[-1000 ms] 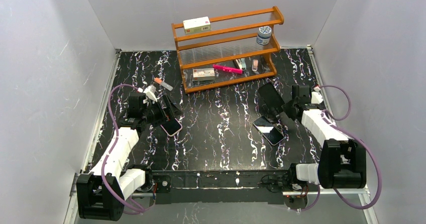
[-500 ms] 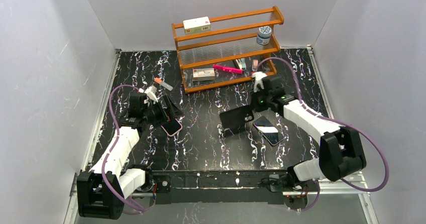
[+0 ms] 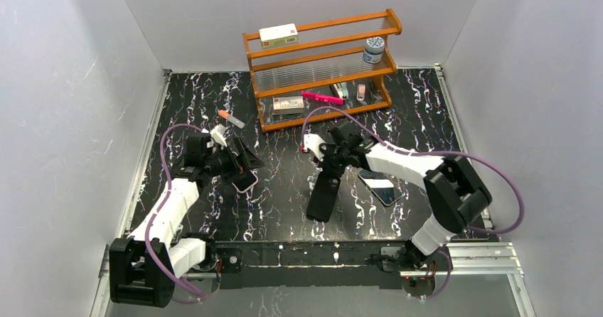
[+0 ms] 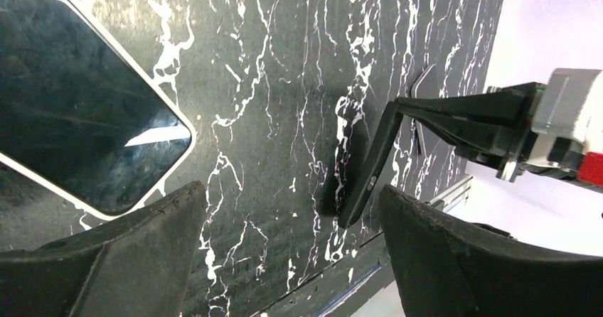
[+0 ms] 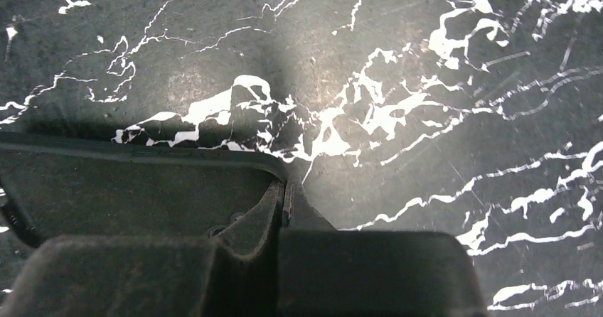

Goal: Put the phone into the phone case

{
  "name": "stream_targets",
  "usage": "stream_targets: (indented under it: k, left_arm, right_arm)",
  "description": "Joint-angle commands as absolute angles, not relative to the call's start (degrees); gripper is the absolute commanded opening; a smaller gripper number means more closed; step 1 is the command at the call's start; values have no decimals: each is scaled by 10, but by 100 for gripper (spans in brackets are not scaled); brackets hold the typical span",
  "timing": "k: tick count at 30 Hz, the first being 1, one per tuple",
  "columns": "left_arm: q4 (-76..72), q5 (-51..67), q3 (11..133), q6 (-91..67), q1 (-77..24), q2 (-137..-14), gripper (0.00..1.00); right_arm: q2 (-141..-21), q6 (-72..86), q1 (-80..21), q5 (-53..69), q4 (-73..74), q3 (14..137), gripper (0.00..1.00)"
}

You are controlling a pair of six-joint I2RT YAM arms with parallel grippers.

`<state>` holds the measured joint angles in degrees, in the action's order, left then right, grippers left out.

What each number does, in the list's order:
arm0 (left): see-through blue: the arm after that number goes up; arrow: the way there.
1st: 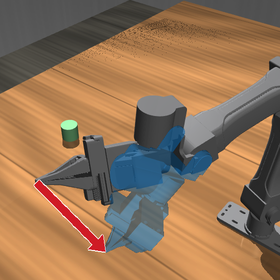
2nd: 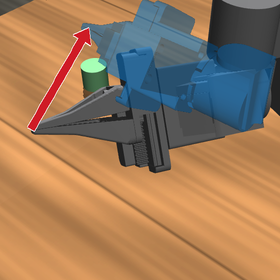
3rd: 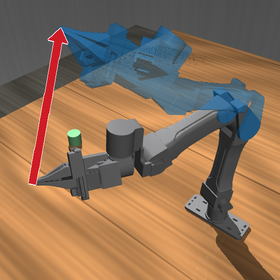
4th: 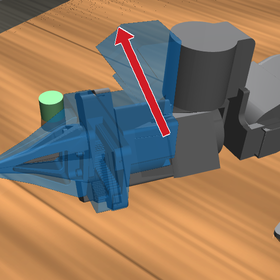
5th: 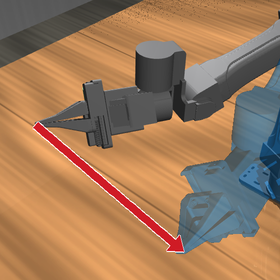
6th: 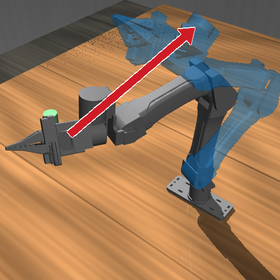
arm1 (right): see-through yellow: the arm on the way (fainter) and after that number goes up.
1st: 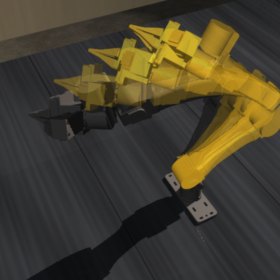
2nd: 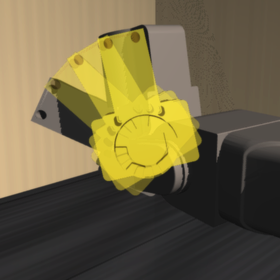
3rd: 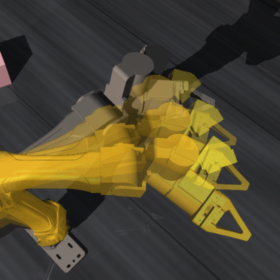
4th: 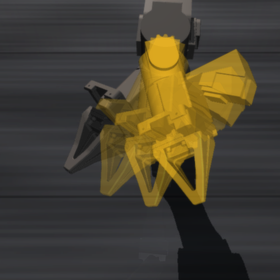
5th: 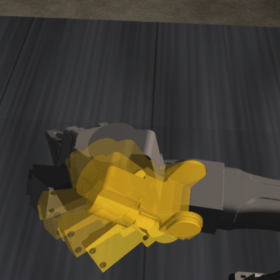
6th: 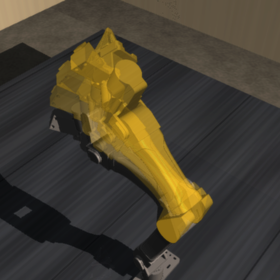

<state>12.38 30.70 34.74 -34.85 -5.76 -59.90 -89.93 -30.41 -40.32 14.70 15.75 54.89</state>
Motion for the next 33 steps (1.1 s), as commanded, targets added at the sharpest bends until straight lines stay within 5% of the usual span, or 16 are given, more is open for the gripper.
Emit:
stream_targets:
  k: [1, 2, 7, 13, 18, 33]
  left_arm:
    - [134, 325, 323, -369, -61, -582, 87]
    - [134, 327, 322, -371, -61, -582, 87]
    - [143, 325, 331, -363, -65, -582, 89]
    - [169, 334, 344, -344, -66, -582, 92]
    - [180, 328, 348, -333, -67, -577, 96]
    - [175, 344, 348, -324, -71, -573, 98]
  right_arm:
    - [-922, -350, -414, 144, 126, 590, 1]
    - [-917, -336, -414, 147, 120, 592, 4]
    - [-878, -270, -412, 128, 115, 570, 55]
    - [-842, -195, -399, 61, 198, 547, 88]
    - [-822, -150, -358, 15, 264, 551, 99]
    - [-869, -114, -215, 34, 324, 524, 99]
